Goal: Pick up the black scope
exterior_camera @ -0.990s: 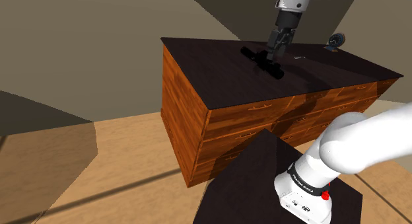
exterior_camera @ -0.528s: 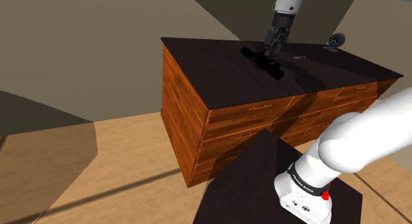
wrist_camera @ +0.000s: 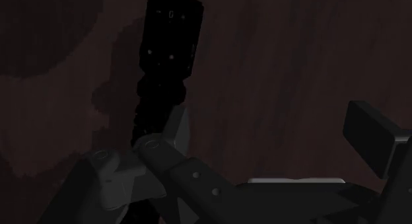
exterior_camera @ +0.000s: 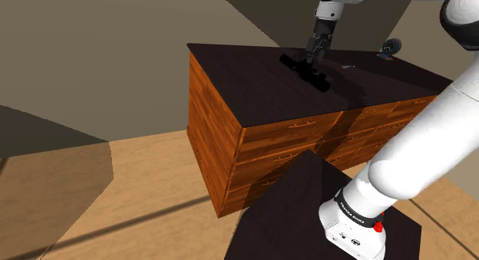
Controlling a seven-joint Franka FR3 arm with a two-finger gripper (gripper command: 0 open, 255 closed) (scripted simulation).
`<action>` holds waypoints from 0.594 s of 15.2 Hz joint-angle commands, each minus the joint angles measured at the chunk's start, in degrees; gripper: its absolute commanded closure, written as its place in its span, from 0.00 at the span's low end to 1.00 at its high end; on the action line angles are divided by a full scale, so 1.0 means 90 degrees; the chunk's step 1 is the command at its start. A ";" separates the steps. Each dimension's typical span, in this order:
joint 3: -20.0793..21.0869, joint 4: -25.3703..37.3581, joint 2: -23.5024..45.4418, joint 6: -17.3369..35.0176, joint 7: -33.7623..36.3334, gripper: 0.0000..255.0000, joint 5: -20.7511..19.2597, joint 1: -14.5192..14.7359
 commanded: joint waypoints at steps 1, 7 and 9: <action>-0.0148 0.0463 0.0505 0.0014 -0.0286 0.00 0.0152 -0.0113; -0.0408 0.2121 0.2121 -0.0169 -0.1057 0.00 0.0759 -0.0671; -0.0406 0.2257 0.2313 -0.0128 -0.1126 0.00 0.0830 -0.0759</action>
